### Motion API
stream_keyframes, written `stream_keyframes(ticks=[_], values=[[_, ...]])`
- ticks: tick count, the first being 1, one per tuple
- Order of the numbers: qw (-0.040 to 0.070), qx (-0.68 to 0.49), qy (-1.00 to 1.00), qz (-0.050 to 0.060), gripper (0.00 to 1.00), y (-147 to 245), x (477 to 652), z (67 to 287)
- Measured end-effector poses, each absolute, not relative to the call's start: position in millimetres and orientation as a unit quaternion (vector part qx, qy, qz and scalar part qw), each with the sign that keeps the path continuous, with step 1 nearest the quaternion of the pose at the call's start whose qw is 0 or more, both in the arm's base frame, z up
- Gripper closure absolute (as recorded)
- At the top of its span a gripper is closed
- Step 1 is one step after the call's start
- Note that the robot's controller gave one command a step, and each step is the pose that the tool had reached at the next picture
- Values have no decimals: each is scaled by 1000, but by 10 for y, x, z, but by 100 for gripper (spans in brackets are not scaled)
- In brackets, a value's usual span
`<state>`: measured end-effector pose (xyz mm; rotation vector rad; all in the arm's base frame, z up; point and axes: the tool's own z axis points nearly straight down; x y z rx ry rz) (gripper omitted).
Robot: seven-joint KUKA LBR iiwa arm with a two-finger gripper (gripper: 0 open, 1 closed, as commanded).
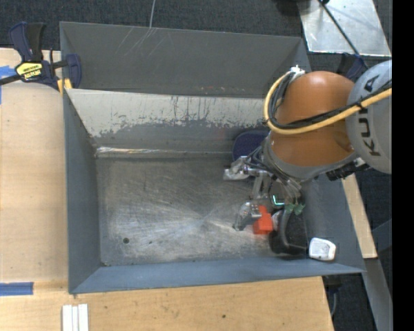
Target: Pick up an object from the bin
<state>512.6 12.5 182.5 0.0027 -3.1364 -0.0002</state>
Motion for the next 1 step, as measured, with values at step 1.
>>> stream_keyframes(ticks=[1], values=[[-2, 81, -997, 2, 0, -1560, 5044, 1590]])
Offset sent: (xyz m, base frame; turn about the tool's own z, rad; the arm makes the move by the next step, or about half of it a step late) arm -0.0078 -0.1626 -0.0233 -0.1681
